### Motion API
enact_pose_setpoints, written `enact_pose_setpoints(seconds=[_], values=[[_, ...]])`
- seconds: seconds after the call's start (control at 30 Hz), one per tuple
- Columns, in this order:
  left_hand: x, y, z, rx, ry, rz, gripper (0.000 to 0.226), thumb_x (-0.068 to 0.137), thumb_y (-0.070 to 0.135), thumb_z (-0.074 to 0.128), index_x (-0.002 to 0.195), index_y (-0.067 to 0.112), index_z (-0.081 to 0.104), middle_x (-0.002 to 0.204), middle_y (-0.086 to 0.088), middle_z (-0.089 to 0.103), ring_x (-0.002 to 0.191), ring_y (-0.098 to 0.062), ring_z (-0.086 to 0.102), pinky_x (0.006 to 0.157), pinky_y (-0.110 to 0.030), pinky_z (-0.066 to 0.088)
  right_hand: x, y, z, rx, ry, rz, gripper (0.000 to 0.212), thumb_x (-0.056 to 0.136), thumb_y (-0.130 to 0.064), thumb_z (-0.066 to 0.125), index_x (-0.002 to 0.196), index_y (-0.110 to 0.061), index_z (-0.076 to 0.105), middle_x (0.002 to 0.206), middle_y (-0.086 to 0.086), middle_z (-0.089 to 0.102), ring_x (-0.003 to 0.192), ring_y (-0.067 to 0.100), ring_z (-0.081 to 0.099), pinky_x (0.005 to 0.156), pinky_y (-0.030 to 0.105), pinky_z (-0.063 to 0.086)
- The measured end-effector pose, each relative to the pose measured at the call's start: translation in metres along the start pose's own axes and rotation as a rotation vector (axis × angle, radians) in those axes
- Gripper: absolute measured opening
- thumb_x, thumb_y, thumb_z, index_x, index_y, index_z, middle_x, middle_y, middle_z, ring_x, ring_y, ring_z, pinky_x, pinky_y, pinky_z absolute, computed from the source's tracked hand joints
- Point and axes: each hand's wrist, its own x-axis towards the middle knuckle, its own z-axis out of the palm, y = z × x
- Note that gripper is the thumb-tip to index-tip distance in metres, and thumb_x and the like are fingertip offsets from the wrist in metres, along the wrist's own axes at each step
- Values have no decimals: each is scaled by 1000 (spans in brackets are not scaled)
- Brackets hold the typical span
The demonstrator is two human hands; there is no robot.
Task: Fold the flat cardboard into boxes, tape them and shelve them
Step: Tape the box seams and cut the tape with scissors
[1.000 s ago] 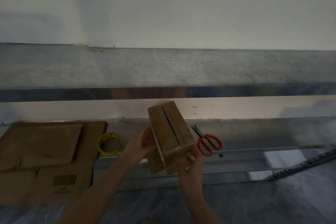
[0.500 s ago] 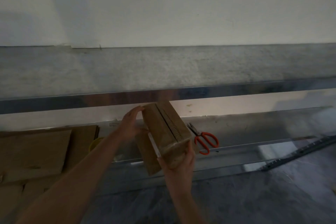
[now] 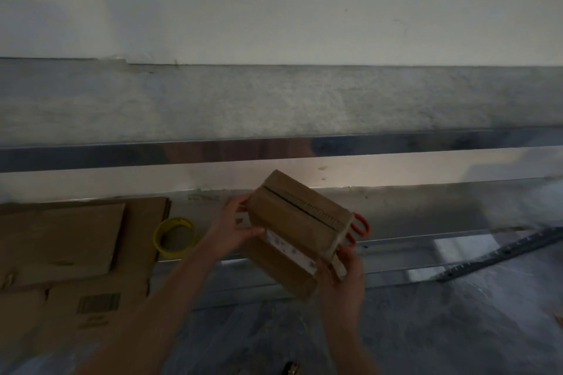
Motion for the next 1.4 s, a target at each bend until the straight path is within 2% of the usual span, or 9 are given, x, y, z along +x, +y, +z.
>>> enact_pose_setpoints(seconds=[0.2, 0.5, 0.6, 0.77, 0.97, 1.07, 1.17, 1.27, 1.4], values=[[-37, 8, 12, -292, 41, -46, 72, 56, 45, 86, 113, 48, 42, 121, 22, 50, 107, 10, 54, 75, -8, 50, 23, -15, -19, -73, -88, -100, 44, 88, -11, 70, 124, -31, 57, 111, -13, 64, 102, 9, 63, 80, 26, 55], [-87, 2, 26, -387, 349, -17, 57, 65, 29, 82, 111, 33, 49, 117, 11, 59, 106, 2, 60, 75, -21, 56, 32, -25, -26, -190, -252, -217, 52, 94, -19, 63, 141, -30, 46, 126, -15, 53, 101, -22, 51, 74, -4, 41], [-91, -2, 27, -323, 406, -33, 56, 71, 11, 82, 110, 30, 46, 114, 10, 57, 105, -7, 60, 74, -24, 56, 39, -27, -13, -128, -294, -182, 50, 90, -16, 68, 132, -30, 46, 130, -9, 52, 110, -14, 52, 87, 7, 48], [-91, -14, 25, -213, 275, -97, 121, 66, -3, 84, 151, 39, 7, 126, 13, 42, 100, -11, 61, 71, -21, 56, 43, -32, 12, -196, -179, -95, 44, 88, -23, 70, 127, -27, 50, 129, -2, 55, 121, 17, 51, 103, 45, 47], [-60, -3, -19, -151, 53, 10, 92, 61, -7, 81, 121, 52, 44, 124, 11, 52, 109, -23, 61, 71, -27, 59, 13, -31, 27, 186, -236, 137, 79, 83, -16, 77, 143, -33, 29, 137, 2, 50, 116, 14, 57, 85, 27, 57], [-43, -1, -42, -135, 15, -72, 98, 45, 28, 97, 125, 41, 42, 136, 2, 42, 124, -23, 49, 93, -47, 53, -6, -28, 35, 131, -376, 130, 69, 84, -21, 75, 134, -37, 31, 124, -10, 55, 112, 12, 59, 73, 15, 51], [-30, -2, -52, 39, -83, -33, 117, 52, 43, 91, 147, 41, 22, 156, 10, 20, 138, -11, 28, 109, -33, 36, -16, -29, 38, 61, -469, 66, 74, 84, -22, 75, 143, -27, 30, 136, -5, 46, 121, 14, 50, 77, 8, 47], [-27, 0, -52, 94, -142, -22, 114, 58, 46, 87, 148, 46, 17, 150, 16, 23, 133, -4, 29, 101, -19, 34, -17, -34, 38, 19, -519, 29, 91, 83, -26, 76, 151, -28, 16, 153, 1, 29, 136, 19, 36, 102, 24, 42], [-41, 2, -43, 187, -91, -19, 106, 57, 45, 87, 145, 35, 28, 136, 8, 33, 126, -11, 37, 107, -27, 35, -25, -37, 38, -57, -519, -72, 109, 76, -34, 82, 154, -27, 6, 156, 2, 21, 141, 22, 34, 110, 44, 41]])
